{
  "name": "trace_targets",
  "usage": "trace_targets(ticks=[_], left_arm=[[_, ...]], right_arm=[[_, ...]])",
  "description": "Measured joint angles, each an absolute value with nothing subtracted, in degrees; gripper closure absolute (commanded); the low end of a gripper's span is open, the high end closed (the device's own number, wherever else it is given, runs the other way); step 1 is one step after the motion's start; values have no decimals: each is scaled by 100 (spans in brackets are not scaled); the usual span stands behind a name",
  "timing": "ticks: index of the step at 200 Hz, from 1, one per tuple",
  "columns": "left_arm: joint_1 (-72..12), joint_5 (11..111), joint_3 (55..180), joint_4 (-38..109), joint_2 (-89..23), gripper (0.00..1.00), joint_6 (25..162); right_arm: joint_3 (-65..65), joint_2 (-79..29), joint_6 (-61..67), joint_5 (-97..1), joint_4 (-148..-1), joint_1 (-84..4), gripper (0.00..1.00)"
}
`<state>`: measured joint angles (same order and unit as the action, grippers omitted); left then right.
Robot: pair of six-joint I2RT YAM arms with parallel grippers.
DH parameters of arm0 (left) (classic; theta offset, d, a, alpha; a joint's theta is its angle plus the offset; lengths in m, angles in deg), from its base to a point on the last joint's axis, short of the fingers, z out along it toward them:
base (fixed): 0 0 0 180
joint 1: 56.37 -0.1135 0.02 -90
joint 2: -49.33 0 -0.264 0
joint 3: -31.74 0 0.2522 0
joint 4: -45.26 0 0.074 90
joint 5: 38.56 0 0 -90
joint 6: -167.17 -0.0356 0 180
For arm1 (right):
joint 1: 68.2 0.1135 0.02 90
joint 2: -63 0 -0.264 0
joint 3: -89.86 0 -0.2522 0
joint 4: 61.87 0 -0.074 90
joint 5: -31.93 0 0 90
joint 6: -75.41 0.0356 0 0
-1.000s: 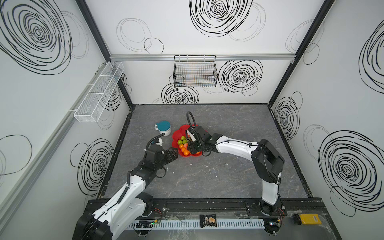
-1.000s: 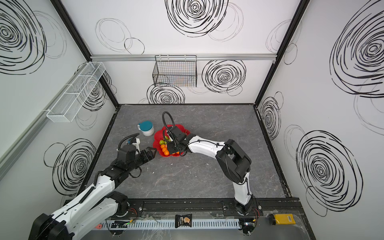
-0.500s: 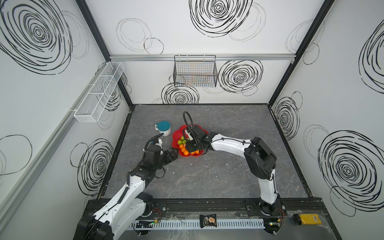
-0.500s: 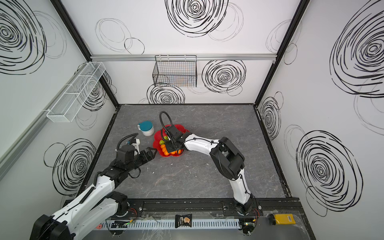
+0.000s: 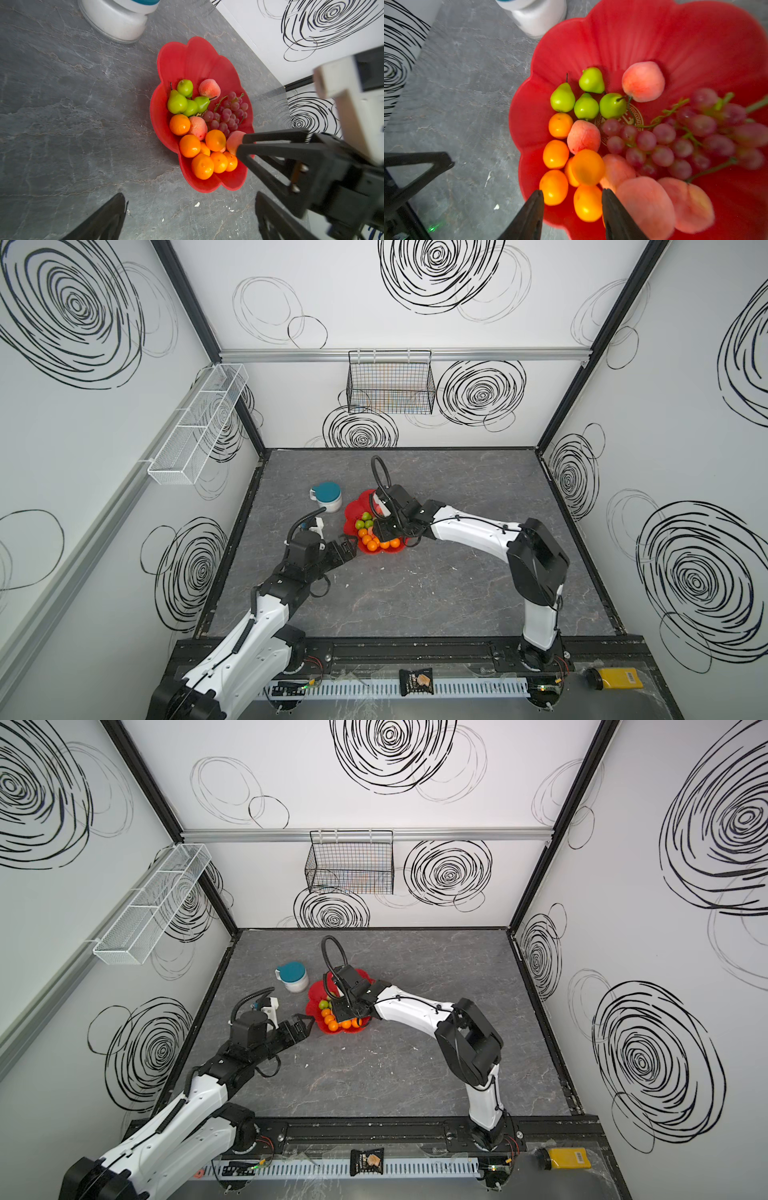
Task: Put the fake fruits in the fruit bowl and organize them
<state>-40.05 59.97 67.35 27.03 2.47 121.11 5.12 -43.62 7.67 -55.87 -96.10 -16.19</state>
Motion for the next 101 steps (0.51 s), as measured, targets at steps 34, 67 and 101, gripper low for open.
trace_targets(ticks=[34, 67, 101], left_arm=[[-3998, 5530, 6735, 2832, 252, 1, 11941], [-4027, 4845, 6735, 3059, 333, 1, 11762], [-4110, 3661, 6619, 3345, 809, 1, 11725]], right_arm=[[-242, -3108, 809, -5830, -9601, -1694, 37], [-1414, -1934, 876, -6171, -9510, -2102, 26], [-2710, -771, 883, -6774, -9354, -3068, 14]])
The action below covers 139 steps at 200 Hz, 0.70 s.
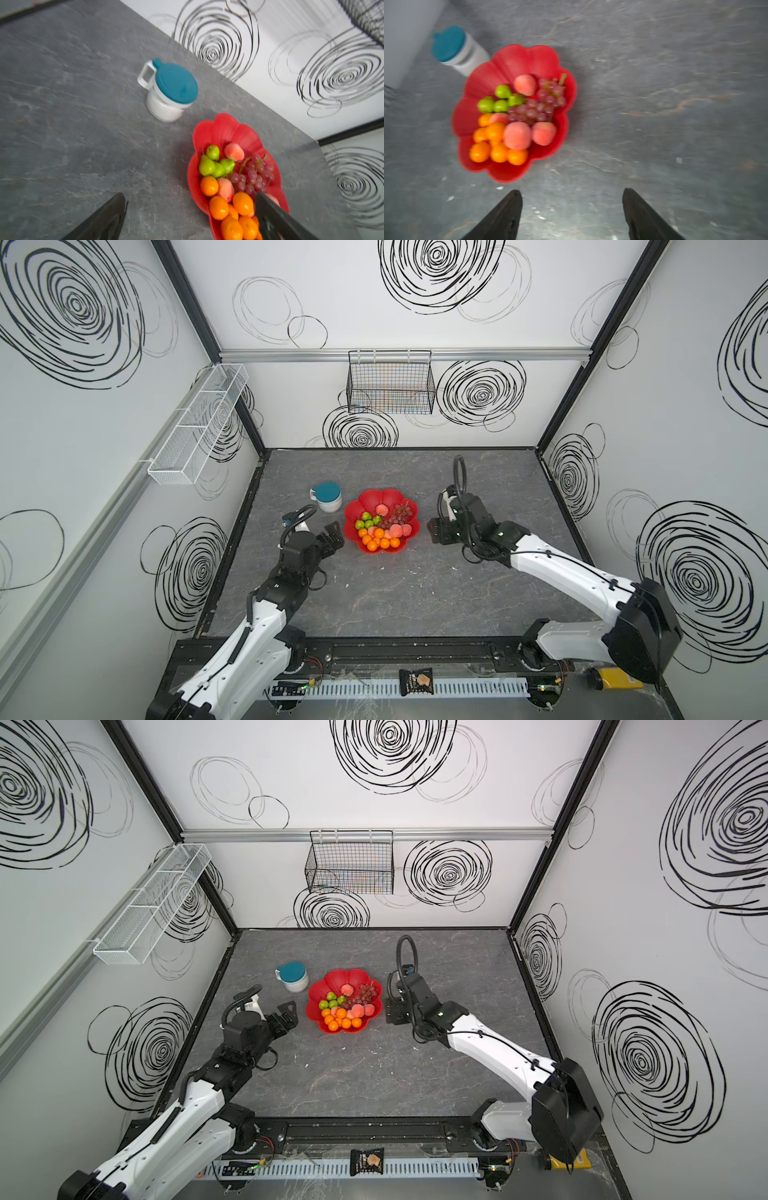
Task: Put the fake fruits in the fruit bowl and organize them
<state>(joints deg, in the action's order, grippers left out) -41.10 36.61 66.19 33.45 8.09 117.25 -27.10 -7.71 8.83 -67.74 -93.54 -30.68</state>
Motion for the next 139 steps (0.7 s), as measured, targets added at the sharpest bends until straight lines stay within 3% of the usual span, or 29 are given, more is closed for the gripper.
trace_targets(ticks=[24, 69, 104, 139], left_arm=[[-4302, 3025, 6374, 3739, 1144, 1, 11611], [-4691, 2277, 5660, 4976, 1187, 1, 10750], [-4973, 2199, 5380, 6025, 958, 1, 9963], [-5087, 2290, 5192, 7054, 278, 1, 9388]], right_arm=[[-3374, -164, 824, -7041, -9077, -4000, 6], [-4295, 422, 892, -7607, -8253, -5224, 0], [-4266, 48, 1027, -7574, -7807, -6238, 0], [-4150, -798, 955, -7642, -7547, -6500, 0]])
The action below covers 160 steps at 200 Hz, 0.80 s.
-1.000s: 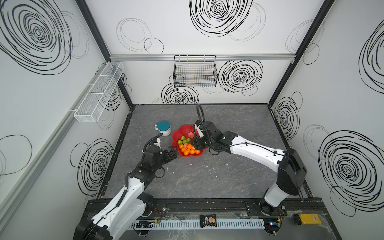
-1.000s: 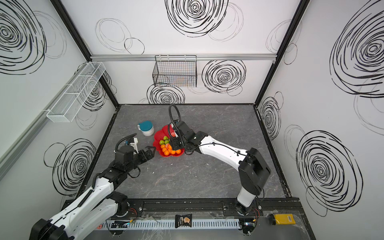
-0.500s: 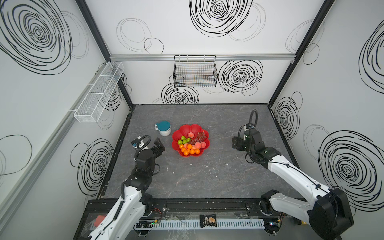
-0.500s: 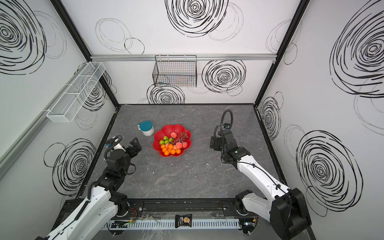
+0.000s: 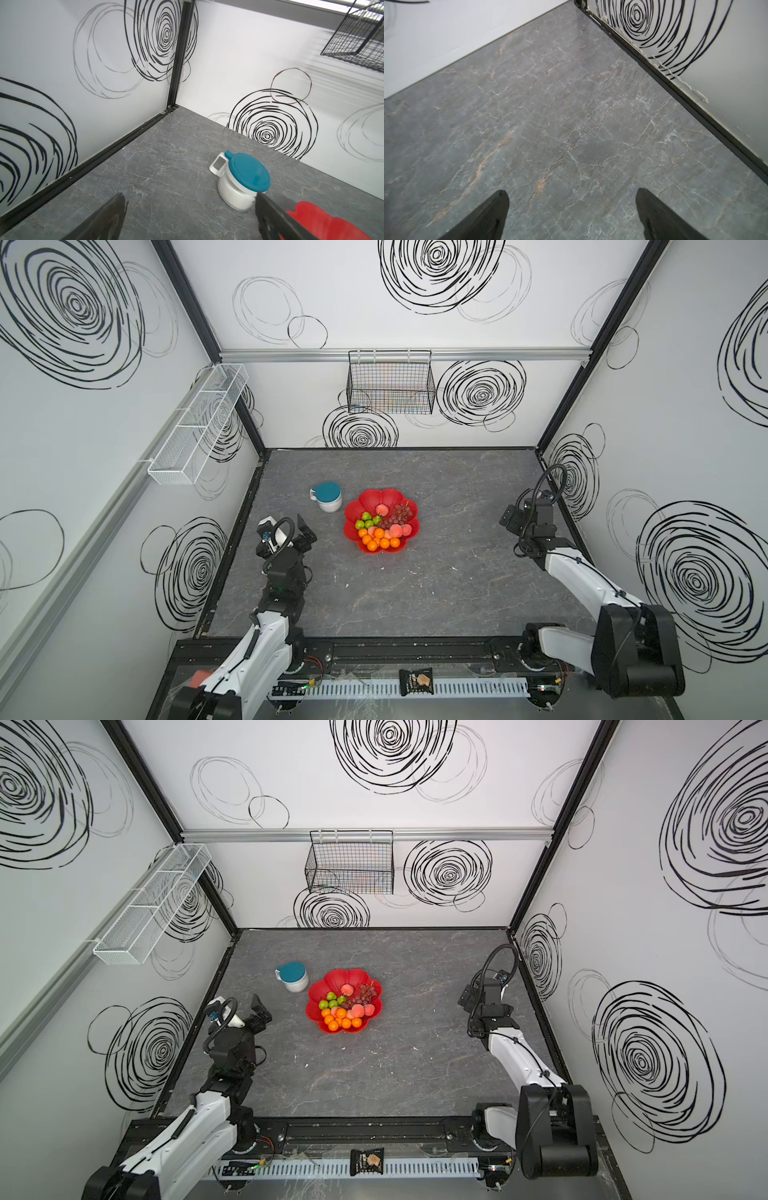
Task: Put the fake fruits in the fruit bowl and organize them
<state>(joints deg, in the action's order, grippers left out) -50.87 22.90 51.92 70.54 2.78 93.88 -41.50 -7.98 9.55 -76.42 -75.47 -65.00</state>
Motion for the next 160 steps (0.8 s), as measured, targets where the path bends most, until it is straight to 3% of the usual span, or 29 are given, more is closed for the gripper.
trace_targets(ticks=[66, 101, 160], left_arm=[[-5087, 2509, 4956, 8578, -1361, 1, 8662], [-5168, 2806, 4973, 9356, -2008, 1, 8472], [-5384, 3235, 5179, 10497, -3394, 1, 8269]], right_arm=[[-4590, -1274, -26, -7635, -5988, -6653, 0], [-5514, -1268, -448, -7060, -4771, -6920, 0], [-5711, -1705, -676, -6271, -3178, -7252, 0]])
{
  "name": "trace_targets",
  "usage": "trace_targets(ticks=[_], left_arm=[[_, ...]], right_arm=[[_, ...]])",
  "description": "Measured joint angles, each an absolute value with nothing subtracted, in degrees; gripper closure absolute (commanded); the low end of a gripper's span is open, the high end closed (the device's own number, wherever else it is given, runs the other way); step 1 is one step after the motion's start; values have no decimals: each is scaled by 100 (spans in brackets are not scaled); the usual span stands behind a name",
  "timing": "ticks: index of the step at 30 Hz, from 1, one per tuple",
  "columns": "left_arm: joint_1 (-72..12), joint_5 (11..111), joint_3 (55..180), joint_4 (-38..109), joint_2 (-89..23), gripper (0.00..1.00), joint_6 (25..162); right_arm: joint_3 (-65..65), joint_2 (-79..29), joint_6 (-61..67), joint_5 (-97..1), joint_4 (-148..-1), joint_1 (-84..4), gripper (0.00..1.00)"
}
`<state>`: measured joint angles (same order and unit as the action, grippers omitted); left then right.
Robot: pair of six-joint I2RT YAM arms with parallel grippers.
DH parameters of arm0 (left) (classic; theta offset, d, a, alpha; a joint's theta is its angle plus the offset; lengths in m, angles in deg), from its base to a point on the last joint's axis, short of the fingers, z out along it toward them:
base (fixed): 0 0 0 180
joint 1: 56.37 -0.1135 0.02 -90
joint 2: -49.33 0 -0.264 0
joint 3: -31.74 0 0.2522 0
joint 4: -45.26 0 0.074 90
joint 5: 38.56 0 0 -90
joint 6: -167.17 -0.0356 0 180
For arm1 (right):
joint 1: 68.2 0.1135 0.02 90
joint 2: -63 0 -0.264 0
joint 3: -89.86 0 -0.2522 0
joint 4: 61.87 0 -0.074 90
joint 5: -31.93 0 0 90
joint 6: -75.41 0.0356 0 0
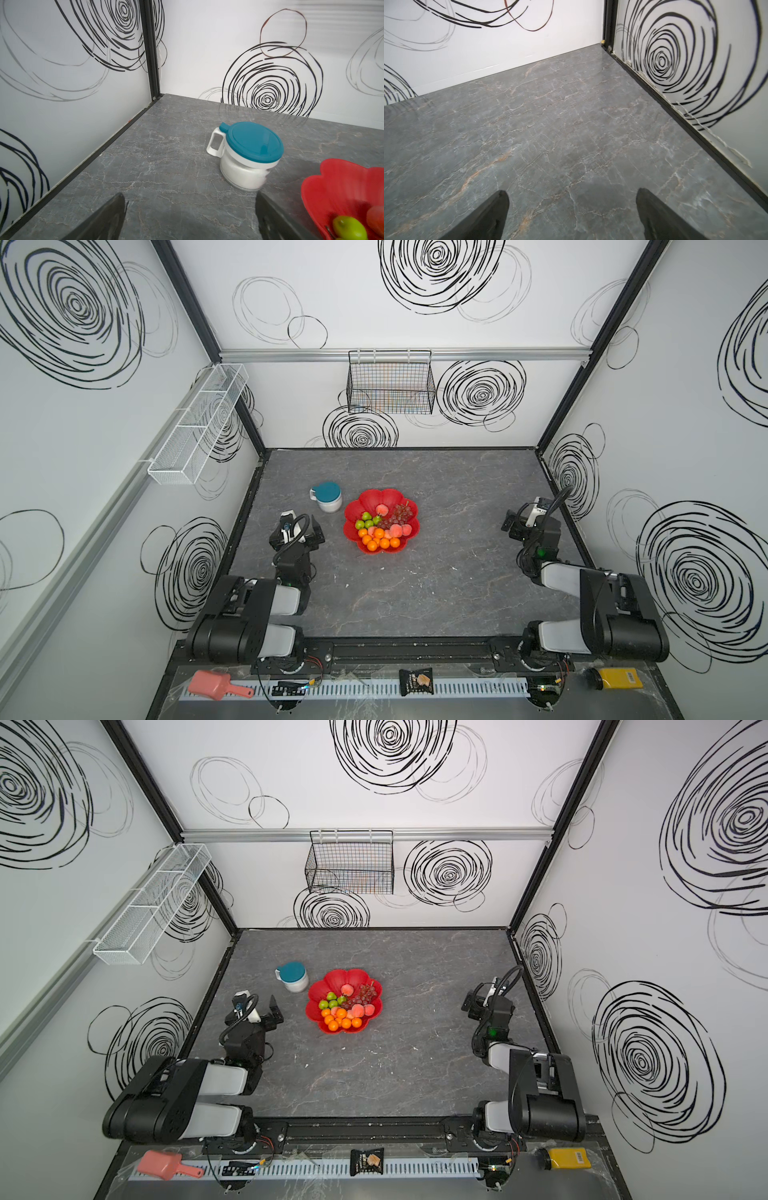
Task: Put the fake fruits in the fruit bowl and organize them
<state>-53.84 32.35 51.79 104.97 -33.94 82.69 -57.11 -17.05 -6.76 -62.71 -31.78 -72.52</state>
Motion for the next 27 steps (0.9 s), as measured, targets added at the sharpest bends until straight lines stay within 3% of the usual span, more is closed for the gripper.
trace_targets(ticks=[9, 27], left_arm=[[-5321, 3458, 5566, 10501, -3658, 1, 8085], [-5165, 3361, 5651, 10418, -3658, 1, 7908]], right_arm=[[-5908, -2194, -1084, -5509, -2432, -7217, 0], [-5901, -2194, -1172, -5382, -2413, -7208, 0]])
